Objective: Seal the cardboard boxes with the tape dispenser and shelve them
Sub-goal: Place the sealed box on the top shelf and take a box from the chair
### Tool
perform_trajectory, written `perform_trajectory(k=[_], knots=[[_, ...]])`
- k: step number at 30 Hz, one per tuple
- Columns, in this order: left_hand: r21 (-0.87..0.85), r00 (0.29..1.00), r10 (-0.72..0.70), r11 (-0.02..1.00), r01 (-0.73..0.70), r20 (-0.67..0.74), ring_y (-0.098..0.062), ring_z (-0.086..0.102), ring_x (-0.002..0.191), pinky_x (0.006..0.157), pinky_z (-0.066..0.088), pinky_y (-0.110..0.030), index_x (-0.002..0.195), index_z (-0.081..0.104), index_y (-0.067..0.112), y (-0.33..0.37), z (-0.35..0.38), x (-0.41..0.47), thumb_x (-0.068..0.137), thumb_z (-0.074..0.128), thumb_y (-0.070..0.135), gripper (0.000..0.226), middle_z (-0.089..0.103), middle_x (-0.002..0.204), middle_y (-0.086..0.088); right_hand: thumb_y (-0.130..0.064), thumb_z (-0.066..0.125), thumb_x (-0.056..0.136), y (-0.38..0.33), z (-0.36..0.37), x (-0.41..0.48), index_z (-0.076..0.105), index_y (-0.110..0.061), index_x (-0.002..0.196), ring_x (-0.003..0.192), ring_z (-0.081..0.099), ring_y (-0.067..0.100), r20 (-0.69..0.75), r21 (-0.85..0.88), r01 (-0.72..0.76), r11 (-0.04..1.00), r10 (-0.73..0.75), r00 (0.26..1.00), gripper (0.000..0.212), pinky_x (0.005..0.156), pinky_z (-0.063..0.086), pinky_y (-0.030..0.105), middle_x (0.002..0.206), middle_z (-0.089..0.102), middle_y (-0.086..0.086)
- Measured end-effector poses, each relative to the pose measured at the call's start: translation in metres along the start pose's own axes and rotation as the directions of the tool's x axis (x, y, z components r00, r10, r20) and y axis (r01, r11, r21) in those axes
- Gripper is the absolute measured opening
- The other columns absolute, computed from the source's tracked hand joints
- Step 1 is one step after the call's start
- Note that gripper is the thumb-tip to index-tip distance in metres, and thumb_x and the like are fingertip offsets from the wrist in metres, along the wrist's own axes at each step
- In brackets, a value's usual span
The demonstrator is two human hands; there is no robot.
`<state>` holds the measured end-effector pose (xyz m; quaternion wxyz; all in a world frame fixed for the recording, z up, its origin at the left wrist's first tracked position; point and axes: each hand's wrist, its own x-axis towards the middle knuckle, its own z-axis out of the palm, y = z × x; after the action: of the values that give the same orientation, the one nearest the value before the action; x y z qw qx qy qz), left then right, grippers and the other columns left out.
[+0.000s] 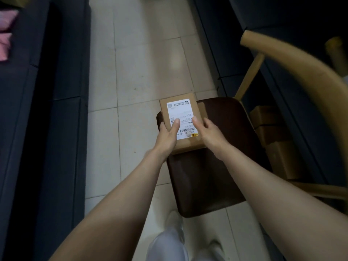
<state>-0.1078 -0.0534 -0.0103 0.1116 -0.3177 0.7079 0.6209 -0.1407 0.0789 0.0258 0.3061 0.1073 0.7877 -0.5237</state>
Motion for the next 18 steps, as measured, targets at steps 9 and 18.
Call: perform_trajectory(k=[9,18], knots=[[-0.128,0.998,0.041,0.991,-0.047,-0.048,-0.014,0.062,0.107,0.085,0.049,-0.025,0.132,0.036,0.009,0.055,-0.008,-0.059,0.097,0.049,0.041,0.049,0.062,0.123,-0.001,-0.035,0.048,0.099,-0.046,-0.014,-0.058,0.034,-0.011,0.145,0.069,0.043,-0.008,0.002,0.061,0.125,0.99,-0.125,0.992,0.054,0.052,0.036,-0.004,0.105,0.05,-0.008],[-0.204,0.969,0.157,0.959,-0.195,-0.19,-0.006,0.063,0.09,0.074,0.053,-0.027,0.129,0.035,0.014,0.162,-0.062,-0.188,0.097,0.047,0.042,0.044,0.063,0.117,0.001,-0.045,0.049,0.096,-0.151,-0.027,-0.175,0.041,-0.016,0.136,0.102,0.056,0.0,0.071,0.028,0.329,0.944,-0.33,0.941,0.05,0.077,0.041,0.005,0.121,0.057,-0.014]])
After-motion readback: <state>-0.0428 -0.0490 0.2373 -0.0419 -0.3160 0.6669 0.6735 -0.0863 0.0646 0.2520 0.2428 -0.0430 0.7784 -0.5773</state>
